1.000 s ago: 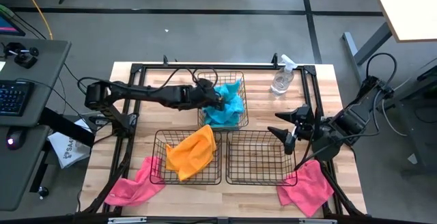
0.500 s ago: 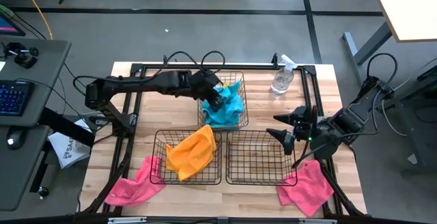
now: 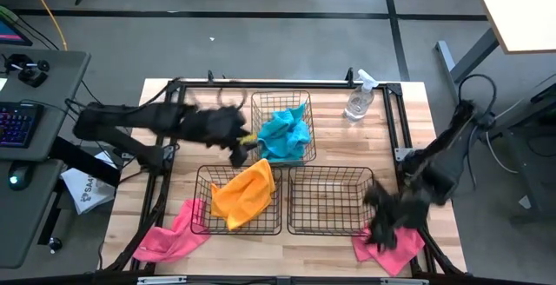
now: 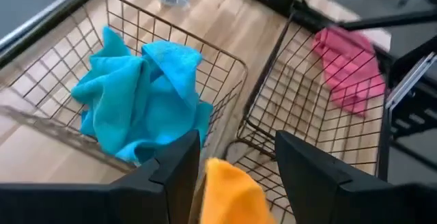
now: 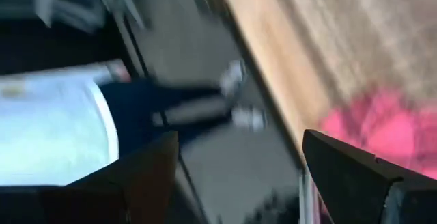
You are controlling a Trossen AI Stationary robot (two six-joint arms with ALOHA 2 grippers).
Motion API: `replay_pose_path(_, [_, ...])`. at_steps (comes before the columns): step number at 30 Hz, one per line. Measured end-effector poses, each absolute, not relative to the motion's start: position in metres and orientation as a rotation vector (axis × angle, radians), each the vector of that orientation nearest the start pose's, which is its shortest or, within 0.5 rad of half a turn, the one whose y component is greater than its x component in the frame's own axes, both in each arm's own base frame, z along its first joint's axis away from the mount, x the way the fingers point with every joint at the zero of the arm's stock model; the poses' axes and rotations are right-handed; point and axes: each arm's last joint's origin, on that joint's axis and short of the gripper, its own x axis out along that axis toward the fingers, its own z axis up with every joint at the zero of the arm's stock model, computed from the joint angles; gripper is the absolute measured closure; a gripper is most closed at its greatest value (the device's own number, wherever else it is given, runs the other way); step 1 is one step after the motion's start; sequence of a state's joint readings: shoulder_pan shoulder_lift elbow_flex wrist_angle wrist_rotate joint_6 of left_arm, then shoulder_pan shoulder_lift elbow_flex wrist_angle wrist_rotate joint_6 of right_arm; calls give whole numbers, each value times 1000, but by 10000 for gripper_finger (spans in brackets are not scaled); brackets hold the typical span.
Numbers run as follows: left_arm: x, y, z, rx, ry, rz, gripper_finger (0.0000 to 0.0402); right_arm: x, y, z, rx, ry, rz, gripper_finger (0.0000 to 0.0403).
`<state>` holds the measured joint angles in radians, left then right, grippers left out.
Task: Sort microfiber towel by color & place in baskets
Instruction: Put the pink towel into the bottom right basket
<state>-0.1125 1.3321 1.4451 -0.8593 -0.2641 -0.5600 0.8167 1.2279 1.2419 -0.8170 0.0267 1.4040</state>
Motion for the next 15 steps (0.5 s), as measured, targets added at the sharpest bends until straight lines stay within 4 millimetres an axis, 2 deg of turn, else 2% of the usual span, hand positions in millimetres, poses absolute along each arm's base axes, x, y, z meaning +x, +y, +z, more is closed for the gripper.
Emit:
replay_pose_path(3, [243, -46, 384, -413, 587, 372, 222, 162, 205, 327, 940, 1284, 76, 94])
replay_pose_path(6, [229, -63, 382, -428, 515, 403, 222, 156, 231, 301, 910, 1417, -28, 94])
replay_pose_path(11, [221, -78, 377, -448, 455, 438, 222, 156, 264, 253, 818, 1597, -200, 94])
replay_pose_path(15, [222, -82, 377, -441, 454, 431, 222, 160, 278, 220, 751, 1698, -281, 94])
